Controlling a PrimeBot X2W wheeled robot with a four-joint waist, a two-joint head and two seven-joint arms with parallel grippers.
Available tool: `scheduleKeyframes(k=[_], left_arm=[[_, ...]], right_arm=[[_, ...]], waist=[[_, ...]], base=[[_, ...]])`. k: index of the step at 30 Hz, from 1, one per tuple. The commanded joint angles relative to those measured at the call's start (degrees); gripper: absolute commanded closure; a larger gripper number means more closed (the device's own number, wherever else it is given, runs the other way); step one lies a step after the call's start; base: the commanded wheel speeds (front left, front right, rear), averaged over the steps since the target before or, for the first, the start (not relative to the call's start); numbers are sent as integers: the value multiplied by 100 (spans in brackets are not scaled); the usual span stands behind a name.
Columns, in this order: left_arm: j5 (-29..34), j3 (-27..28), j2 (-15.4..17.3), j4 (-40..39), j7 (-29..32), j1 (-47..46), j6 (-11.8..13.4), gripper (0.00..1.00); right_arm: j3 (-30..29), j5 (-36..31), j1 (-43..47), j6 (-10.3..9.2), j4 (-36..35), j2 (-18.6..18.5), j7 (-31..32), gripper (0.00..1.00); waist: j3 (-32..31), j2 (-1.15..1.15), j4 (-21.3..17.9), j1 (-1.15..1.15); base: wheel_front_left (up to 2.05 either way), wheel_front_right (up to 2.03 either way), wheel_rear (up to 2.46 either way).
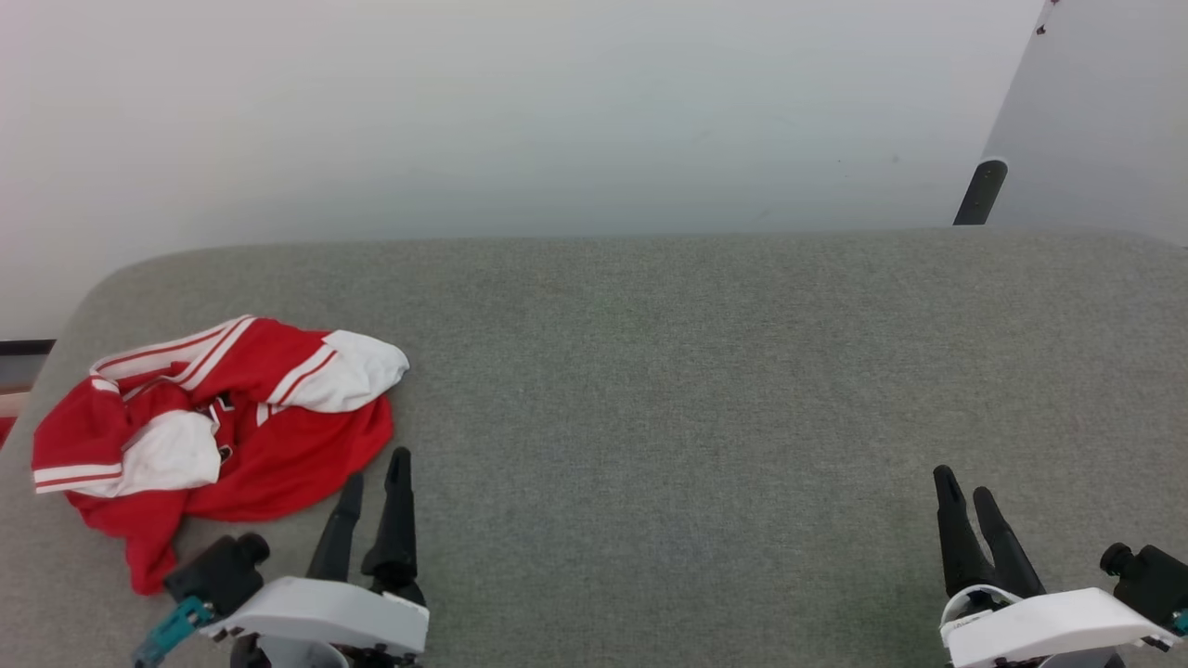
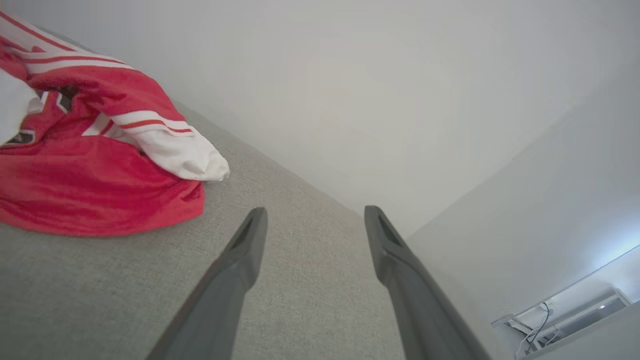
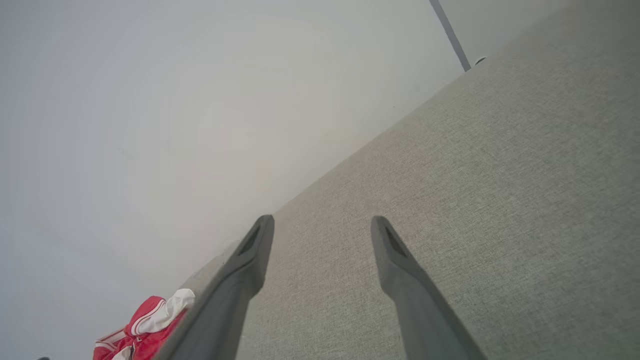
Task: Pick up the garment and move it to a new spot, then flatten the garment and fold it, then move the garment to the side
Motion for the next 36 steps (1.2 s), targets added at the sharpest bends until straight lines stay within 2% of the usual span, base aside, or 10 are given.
scheduleKeyframes(k=[1,11,20,36], left_arm=[[242,-5,13,-115,-45,-47,17,0],[1576,-187,16,-407,-200,-16,216,0],[2249,-275,21,-548,-325,24,340,0],[3155,-361,43,-681,-524,71,349,0]], right_arm=[[-31,-217,-12,2,-73,9,-53,0],[-147,-1377,10,3,-105,79,-202,0],[-168,-2008,44,3,-122,97,-330,0],[-98,-2749,59,3,-108,94,-532,0]], waist=[[2,0,-1,0],[6,0,-15,0],[-3,0,-10,0],[-31,0,-12,0]], base=[[0,0,0],[0,0,0],[0,0,0],[0,0,0]])
